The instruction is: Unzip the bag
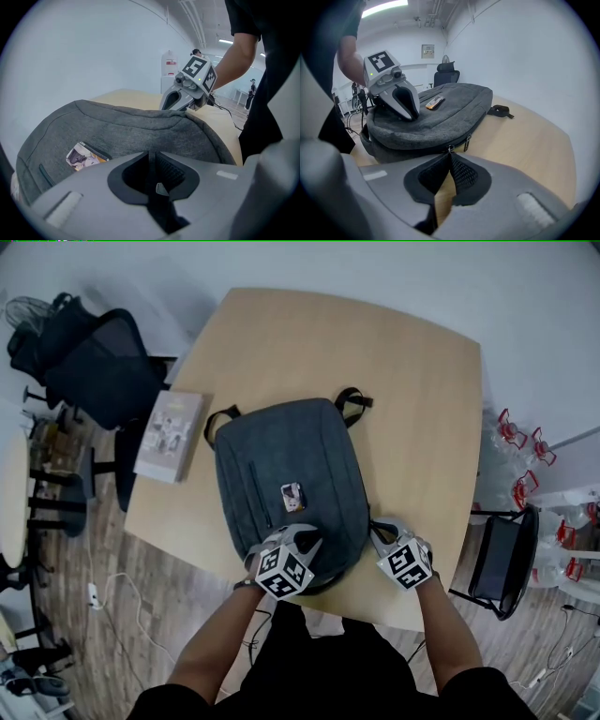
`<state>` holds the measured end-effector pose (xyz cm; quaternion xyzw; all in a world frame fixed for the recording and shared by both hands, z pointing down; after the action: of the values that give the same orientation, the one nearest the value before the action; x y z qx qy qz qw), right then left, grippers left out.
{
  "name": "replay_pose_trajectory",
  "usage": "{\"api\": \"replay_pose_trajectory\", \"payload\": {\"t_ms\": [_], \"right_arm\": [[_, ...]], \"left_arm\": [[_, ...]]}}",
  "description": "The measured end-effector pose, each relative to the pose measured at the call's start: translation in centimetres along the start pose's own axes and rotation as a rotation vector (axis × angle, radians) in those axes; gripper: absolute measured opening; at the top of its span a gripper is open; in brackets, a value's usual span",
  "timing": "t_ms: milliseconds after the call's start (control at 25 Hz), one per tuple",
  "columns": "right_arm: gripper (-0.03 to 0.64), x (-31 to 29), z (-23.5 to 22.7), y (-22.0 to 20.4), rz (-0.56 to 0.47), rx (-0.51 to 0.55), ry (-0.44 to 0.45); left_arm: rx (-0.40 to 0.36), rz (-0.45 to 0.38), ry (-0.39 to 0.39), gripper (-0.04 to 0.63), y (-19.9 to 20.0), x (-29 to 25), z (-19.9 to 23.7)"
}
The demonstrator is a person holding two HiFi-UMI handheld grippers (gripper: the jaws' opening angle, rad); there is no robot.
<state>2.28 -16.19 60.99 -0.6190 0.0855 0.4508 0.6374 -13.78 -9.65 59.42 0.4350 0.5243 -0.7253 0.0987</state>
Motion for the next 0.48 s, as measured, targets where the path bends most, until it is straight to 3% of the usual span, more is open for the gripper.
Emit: {"api": "replay_pose_trajectory", "payload": {"t_ms": [240,480], "right_arm": [[0.011,0.3,0.1,-0.1,0.012,-0.011,-0.025],[0.011,1.6,0.5,-0.6,0.064,0.086,-0.063]], "left_arm": [[0.009,-0.003,-0.026,0.063,-0.3,-0.3,0.2],[0.025,0.013,-0.034,0.062,-0.3,-0.7,0.4]]}}
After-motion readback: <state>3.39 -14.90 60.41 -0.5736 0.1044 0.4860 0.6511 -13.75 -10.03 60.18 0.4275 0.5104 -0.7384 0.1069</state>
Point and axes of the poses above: the fingertips, and each gripper's own axes: x backward along the fingers, z to its left, y out of its top, the point moved 6 cm from there along x, backward along the fingers, and after that the axes turned 12 degrees about -y, right-handed, at the moved point
